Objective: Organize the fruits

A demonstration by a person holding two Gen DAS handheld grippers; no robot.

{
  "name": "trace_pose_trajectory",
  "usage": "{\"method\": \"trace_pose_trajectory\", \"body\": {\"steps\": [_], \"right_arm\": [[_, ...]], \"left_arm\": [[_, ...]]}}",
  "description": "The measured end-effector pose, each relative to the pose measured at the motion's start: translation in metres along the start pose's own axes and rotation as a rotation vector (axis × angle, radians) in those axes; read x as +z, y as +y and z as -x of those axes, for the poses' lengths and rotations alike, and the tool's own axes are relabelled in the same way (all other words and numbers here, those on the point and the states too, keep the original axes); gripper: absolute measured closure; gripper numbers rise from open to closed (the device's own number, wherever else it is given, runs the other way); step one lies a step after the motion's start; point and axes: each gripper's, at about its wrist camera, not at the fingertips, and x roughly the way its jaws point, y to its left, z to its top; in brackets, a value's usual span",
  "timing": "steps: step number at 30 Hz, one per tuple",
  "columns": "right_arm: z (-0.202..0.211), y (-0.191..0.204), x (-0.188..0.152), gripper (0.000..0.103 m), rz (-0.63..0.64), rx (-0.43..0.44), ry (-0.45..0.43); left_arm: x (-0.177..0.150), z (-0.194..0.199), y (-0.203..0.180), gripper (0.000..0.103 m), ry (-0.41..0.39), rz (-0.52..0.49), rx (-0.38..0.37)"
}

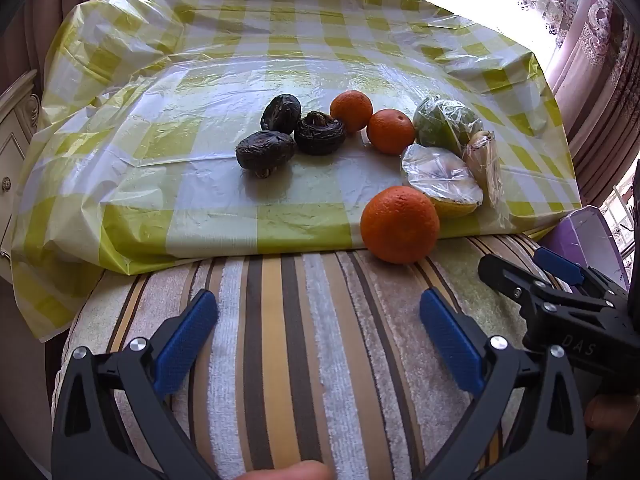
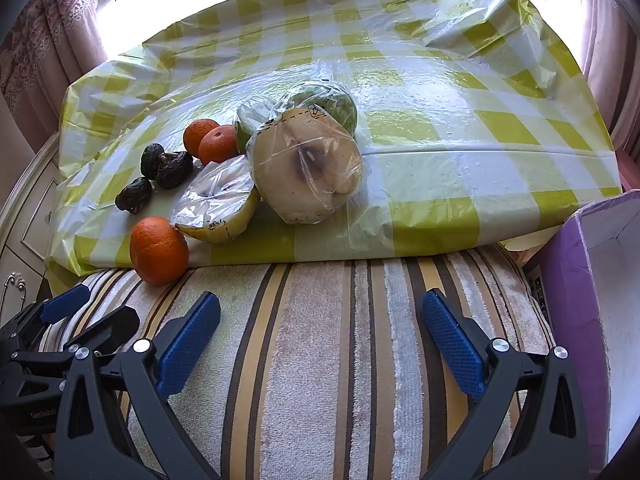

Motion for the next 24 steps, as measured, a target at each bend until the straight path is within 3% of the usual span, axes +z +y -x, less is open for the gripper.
{"method": "trace_pose_trajectory", "body": {"steps": [24], "right_arm": [[0.0007, -0.0015, -0.0001, 0.005, -0.006, 0.011, -0.002]], "left_arm": [[0.0004, 0.0004, -0.0009, 0.001, 0.0, 0.005, -0.007]]}}
